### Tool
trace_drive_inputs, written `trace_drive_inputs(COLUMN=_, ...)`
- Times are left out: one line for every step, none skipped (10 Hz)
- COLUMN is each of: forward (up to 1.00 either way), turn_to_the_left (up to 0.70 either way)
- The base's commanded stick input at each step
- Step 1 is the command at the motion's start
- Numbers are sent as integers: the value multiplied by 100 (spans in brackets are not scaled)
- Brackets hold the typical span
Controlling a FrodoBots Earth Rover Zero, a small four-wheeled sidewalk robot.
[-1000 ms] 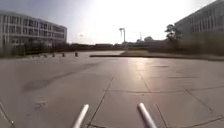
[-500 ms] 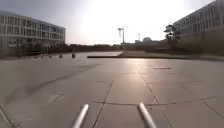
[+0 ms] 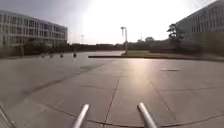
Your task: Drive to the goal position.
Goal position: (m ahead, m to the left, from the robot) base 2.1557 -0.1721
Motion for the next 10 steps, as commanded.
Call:
trace_drive_inputs(forward=85, turn_to_the_left=-27)
trace_drive_inputs(forward=85, turn_to_the_left=-27)
trace_drive_inputs(forward=46, turn_to_the_left=-35)
trace_drive_inputs(forward=0, turn_to_the_left=-45)
trace_drive_inputs(forward=0, turn_to_the_left=-45)
trace_drive_inputs(forward=0, turn_to_the_left=-45)
trace_drive_inputs(forward=0, turn_to_the_left=-45)
trace_drive_inputs(forward=0, turn_to_the_left=-45)
trace_drive_inputs(forward=0, turn_to_the_left=-45)
trace_drive_inputs(forward=0, turn_to_the_left=-45)
